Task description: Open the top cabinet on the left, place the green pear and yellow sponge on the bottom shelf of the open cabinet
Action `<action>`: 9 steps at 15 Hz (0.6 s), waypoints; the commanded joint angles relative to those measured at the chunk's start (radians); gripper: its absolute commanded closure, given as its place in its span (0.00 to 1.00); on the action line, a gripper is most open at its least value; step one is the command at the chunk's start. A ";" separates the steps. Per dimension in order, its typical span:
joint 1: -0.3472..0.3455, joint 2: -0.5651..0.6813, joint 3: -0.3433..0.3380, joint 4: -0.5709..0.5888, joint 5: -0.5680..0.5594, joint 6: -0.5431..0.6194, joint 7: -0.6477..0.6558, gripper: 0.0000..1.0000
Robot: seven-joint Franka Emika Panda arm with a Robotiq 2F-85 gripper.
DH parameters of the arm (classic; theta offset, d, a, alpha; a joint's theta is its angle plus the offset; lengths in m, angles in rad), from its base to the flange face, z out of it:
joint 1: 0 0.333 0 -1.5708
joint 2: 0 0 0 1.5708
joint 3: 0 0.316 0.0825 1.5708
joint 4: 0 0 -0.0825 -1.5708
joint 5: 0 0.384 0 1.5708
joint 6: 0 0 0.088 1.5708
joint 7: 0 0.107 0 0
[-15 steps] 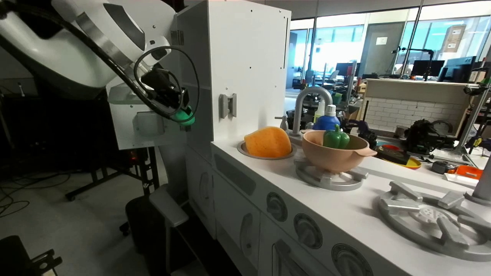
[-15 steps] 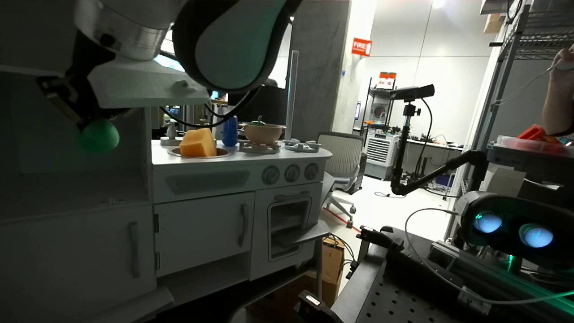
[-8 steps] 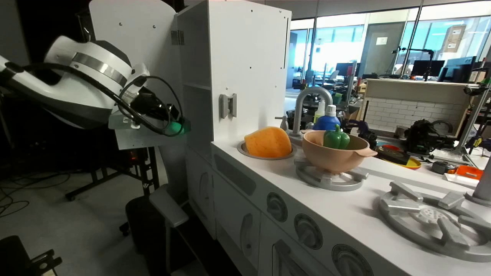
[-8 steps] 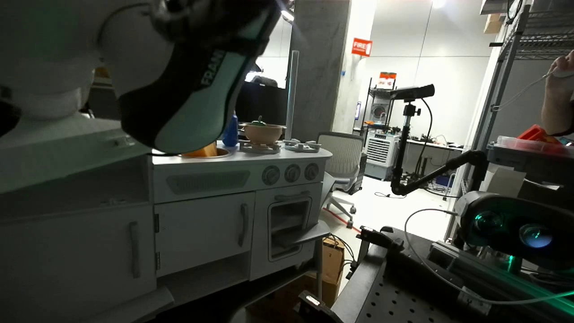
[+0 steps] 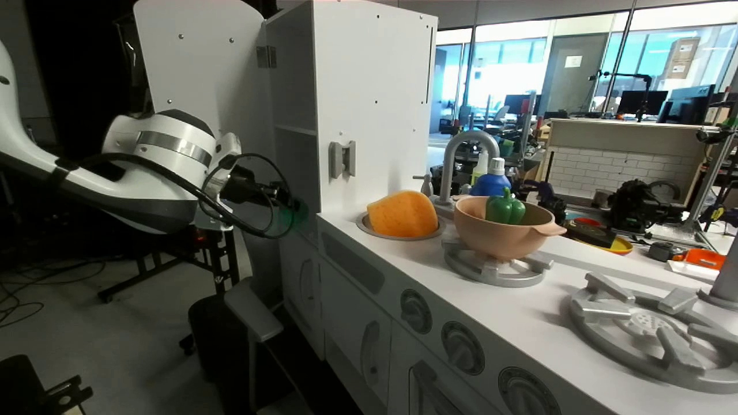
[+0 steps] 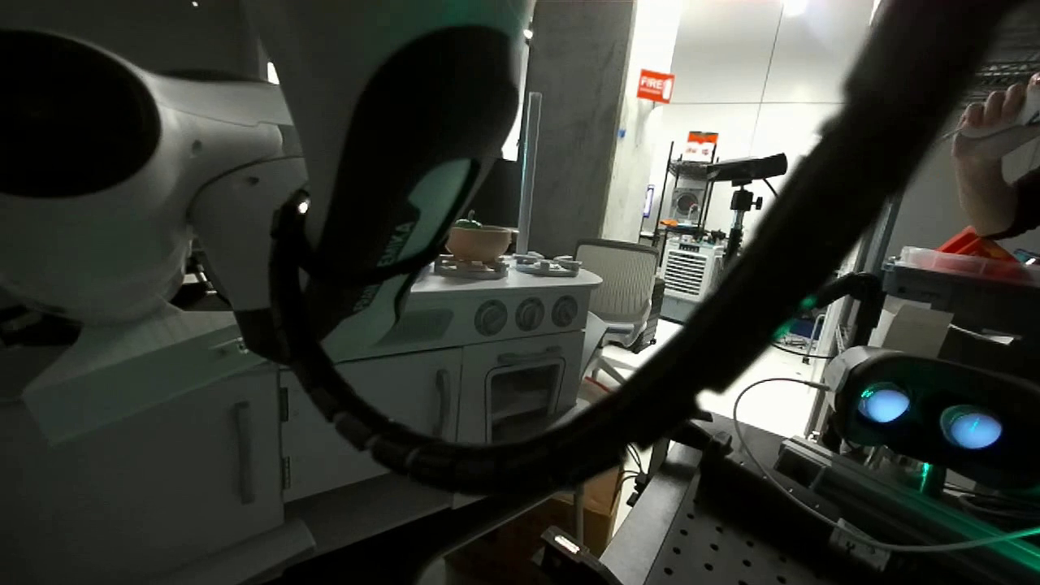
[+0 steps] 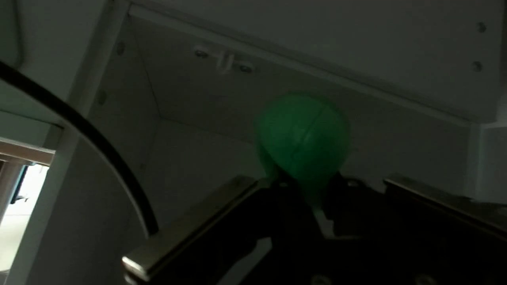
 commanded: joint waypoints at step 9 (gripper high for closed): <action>-0.243 0.084 0.069 0.430 0.058 -0.297 -0.040 0.86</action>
